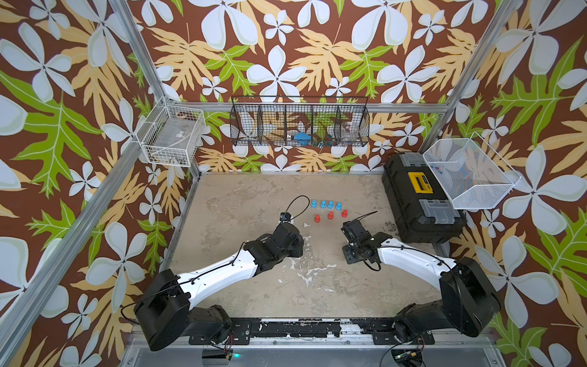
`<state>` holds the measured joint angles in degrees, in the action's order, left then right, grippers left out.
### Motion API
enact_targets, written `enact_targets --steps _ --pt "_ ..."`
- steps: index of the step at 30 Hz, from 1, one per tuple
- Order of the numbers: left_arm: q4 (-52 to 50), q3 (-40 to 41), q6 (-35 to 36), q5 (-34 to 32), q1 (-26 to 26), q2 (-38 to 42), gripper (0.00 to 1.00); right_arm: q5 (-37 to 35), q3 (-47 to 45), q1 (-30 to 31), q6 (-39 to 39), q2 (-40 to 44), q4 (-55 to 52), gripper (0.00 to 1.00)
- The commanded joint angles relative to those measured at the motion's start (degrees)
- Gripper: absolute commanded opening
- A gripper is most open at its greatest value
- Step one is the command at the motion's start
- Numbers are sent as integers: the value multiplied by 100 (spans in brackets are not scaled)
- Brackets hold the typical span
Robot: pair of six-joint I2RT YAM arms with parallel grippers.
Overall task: Close the stamp cap
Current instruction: Move the cover to the center of the board, then pick up the stamp from the center of the board.
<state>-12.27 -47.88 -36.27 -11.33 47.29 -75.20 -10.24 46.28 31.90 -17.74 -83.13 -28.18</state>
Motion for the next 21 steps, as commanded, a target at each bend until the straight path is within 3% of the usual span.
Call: enact_targets --steps 1,8,14,21 --pt "-164 24 63 -114 -15 164 60 7 65 7 39 -85 62 37" --pt "-264 262 81 -153 -82 568 60 14 177 1 51 -329 114 35" --pt "-313 655 98 -78 -383 1041 60 57 193 0 42 -401 139 16" --pt "-368 1086 77 -36 -774 1521 60 65 698 169 -5 -293 -52 11"
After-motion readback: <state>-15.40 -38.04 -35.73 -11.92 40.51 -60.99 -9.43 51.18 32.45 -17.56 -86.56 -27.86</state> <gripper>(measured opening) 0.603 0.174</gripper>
